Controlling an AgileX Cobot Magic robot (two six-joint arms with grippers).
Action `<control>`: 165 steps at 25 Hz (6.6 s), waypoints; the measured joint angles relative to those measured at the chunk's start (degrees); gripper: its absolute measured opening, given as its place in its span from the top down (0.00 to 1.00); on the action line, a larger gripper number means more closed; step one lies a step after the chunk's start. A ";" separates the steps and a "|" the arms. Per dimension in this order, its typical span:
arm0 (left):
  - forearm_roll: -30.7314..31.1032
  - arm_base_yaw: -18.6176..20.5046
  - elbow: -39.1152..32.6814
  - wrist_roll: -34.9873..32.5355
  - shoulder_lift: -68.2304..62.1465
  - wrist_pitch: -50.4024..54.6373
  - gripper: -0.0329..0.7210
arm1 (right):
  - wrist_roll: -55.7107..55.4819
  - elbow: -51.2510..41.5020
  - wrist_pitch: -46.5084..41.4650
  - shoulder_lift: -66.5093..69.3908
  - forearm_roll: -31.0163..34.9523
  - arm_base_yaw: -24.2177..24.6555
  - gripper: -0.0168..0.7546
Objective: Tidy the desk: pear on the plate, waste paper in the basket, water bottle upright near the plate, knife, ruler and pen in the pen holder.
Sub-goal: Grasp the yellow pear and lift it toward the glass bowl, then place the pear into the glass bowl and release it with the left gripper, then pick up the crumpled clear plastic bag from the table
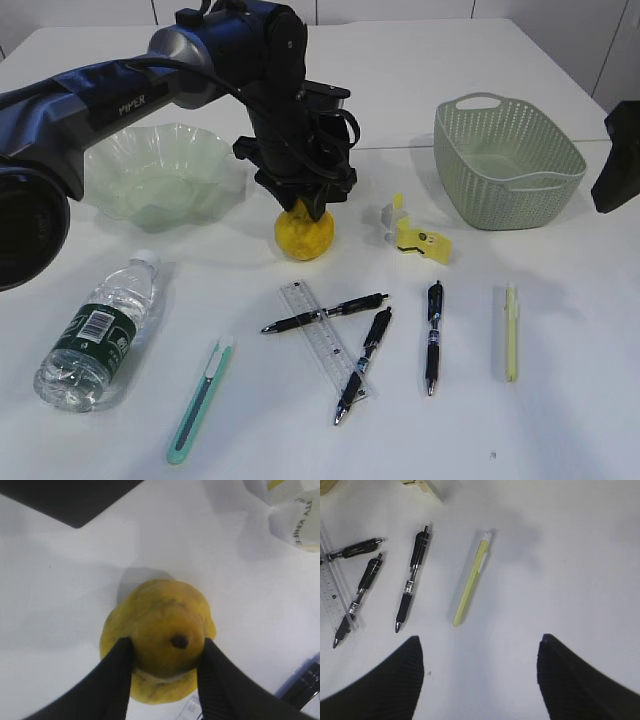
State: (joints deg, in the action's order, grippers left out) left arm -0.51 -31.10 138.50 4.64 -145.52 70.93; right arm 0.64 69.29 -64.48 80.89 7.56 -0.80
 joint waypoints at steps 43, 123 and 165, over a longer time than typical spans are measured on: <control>-2.34 0.44 -5.69 4.11 9.14 0.21 0.59 | 0.00 0.00 -2.84 0.00 0.53 0.00 0.26; 2.44 23.22 -8.46 4.21 5.40 -5.56 0.32 | -0.64 0.00 -5.72 0.00 3.28 0.00 0.26; 3.18 31.45 -45.71 -4.64 50.32 0.77 0.36 | 23.01 0.11 2.42 8.11 12.63 0.00 0.26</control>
State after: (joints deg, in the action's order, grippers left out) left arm 2.67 0.34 92.78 0.00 -95.20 71.70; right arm 23.66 69.39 -62.06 89.00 20.20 -0.80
